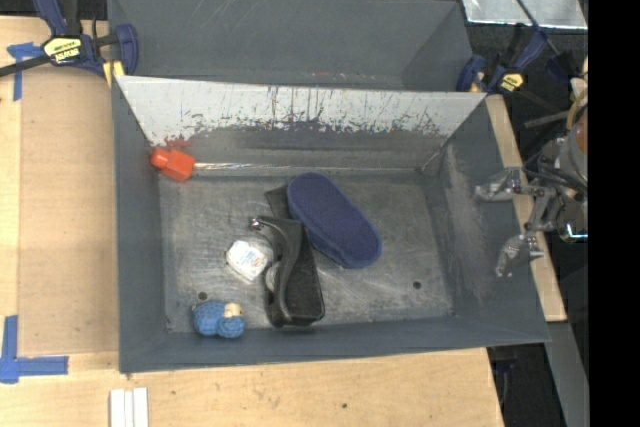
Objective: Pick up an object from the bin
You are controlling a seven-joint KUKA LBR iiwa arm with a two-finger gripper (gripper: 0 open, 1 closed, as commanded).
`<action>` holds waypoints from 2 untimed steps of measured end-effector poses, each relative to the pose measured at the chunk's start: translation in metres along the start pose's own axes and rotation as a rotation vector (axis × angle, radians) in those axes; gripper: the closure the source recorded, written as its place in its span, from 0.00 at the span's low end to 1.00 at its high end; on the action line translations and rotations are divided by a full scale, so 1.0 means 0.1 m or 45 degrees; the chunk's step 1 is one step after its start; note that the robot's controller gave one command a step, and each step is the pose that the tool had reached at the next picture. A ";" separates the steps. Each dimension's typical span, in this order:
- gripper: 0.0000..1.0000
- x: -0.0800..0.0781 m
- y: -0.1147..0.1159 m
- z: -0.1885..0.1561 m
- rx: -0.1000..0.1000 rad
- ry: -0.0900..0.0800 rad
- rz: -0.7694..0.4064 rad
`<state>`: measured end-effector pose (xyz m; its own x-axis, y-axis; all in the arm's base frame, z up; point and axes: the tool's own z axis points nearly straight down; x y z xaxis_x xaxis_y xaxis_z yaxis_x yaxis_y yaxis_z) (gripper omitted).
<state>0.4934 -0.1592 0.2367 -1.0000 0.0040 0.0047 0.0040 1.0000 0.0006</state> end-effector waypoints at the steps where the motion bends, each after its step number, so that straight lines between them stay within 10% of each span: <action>1: 0.00 -0.20 1.08 1.66 0.003 -0.018 0.218; 2: 0.00 -0.91 1.59 1.34 -0.002 -0.016 0.206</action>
Offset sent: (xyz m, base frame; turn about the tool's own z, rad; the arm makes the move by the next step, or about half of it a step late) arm 0.0171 0.1078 -0.1667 0.1714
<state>0.5841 -0.0002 0.1025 -0.9863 0.1649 -0.0077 0.1649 0.9863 0.0025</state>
